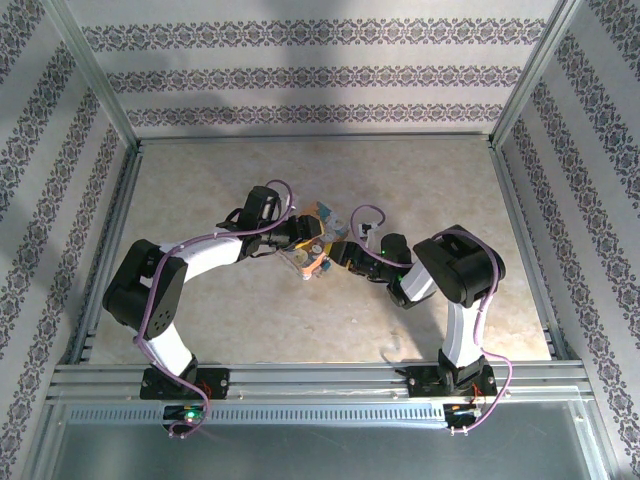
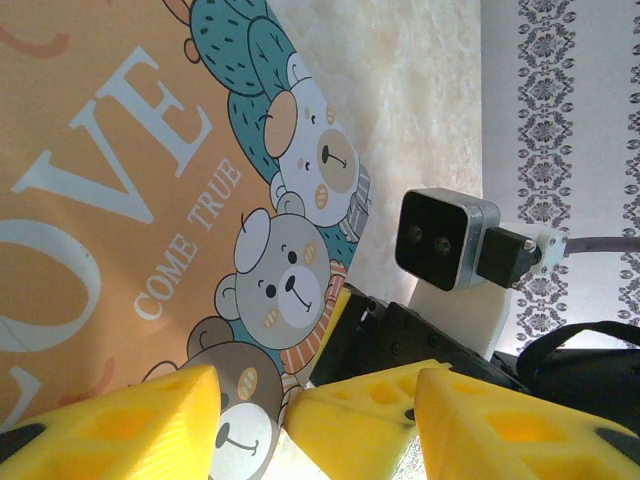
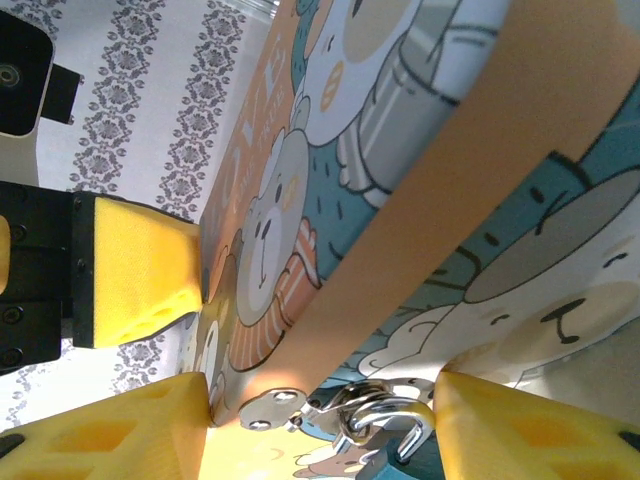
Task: Unlock the padlock with the key
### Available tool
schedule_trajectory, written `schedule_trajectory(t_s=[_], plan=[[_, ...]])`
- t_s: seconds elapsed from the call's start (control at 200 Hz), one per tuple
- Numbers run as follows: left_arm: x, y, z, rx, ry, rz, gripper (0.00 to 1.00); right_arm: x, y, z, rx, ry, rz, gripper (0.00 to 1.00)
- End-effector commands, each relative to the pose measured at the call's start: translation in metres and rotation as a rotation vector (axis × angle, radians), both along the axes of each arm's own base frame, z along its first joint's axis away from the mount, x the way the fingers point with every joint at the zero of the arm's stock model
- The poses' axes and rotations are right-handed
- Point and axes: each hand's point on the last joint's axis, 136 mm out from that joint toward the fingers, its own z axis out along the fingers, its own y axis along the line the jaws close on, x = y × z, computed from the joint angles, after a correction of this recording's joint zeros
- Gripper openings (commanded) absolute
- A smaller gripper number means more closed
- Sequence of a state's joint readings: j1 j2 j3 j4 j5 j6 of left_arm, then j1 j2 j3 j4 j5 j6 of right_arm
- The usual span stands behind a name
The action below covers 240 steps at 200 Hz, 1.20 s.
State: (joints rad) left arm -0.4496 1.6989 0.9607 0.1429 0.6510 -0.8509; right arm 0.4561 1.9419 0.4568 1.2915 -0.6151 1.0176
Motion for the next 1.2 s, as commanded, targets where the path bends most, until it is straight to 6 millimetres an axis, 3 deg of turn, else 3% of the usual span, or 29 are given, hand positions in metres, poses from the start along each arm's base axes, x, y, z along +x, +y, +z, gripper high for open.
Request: schedule_trajectory(t_s=[0.0,0.235,0.55,0.775,1.194], plan=[[-0.007,0.011,-0.025,0.070,0.074,0.013,0.55,-0.014,0.011,0.000,0.013,-0.008,0.079,0.59],[-0.005,0.012,-0.025,0.073,0.072,0.017,0.55,-0.027,0.014,-0.006,0.009,0.003,0.121,0.54],[-0.003,0.012,-0.024,0.081,0.072,0.015,0.54,-0.031,0.021,0.002,0.031,-0.012,0.164,0.46],[0.001,0.012,-0.025,0.090,0.073,0.017,0.55,-0.041,0.018,-0.009,0.005,0.000,0.185,0.45],[0.000,0.011,-0.027,0.089,0.080,0.017,0.55,-0.031,0.019,-0.011,0.002,0.000,0.153,0.30]])
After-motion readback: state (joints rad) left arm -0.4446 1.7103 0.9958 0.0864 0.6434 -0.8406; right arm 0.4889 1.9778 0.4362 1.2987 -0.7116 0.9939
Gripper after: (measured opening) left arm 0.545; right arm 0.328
